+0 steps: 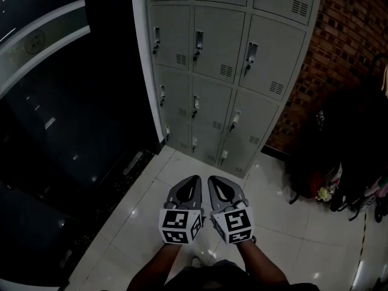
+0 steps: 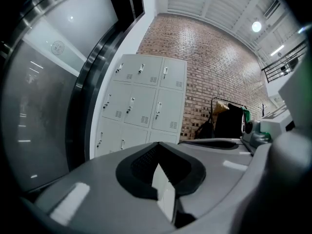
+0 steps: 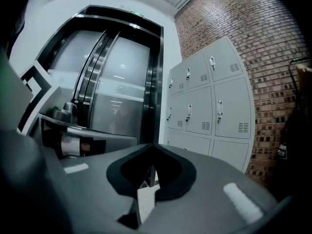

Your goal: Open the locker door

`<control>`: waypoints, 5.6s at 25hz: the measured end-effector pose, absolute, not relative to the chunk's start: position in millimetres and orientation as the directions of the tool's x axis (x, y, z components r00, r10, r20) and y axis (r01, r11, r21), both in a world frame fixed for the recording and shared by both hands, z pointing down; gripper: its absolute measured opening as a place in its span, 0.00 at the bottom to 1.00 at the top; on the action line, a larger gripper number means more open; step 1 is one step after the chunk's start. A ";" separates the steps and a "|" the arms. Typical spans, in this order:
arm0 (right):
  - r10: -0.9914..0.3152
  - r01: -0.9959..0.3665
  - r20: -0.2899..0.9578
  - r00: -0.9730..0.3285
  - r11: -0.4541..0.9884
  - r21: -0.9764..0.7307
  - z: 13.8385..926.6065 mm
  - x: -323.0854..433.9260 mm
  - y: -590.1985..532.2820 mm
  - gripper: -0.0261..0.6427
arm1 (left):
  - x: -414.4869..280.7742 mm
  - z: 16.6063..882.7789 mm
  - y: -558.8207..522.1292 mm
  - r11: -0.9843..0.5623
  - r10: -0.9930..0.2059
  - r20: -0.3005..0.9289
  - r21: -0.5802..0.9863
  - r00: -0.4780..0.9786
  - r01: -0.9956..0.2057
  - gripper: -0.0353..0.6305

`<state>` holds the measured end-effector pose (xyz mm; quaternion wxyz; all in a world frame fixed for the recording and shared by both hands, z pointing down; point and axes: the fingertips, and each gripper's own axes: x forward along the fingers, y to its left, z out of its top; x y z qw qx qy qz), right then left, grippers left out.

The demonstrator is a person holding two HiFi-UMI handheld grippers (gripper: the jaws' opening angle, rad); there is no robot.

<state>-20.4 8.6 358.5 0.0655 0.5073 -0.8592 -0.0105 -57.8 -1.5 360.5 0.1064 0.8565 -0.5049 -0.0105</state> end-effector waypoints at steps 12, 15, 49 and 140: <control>-0.864 -0.861 0.088 -0.495 0.502 0.080 363.0 -19.6 -51.6 0.04 | -51.4 367.1 -60.2 -0.467 -0.867 0.101 0.176 0.488 -0.867 0.06; -0.857 -0.853 0.078 -0.509 0.515 0.082 362.9 -19.9 -80.0 0.04 | -49.2 367.2 -87.5 -0.462 -0.871 0.098 0.167 0.481 -0.871 0.06; -0.798 -0.798 0.042 -0.601 0.602 0.032 373.0 16.4 -331.1 0.04 | -20.4 376.7 -327.9 -0.358 -0.918 0.127 0.142 0.376 -0.923 0.06; -0.875 -0.902 0.220 -0.431 0.417 -0.109 631.1 -64.7 -597.3 0.23 | -115.7 514.4 -535.3 -0.397 -0.898 0.114 0.210 0.425 -0.894 0.06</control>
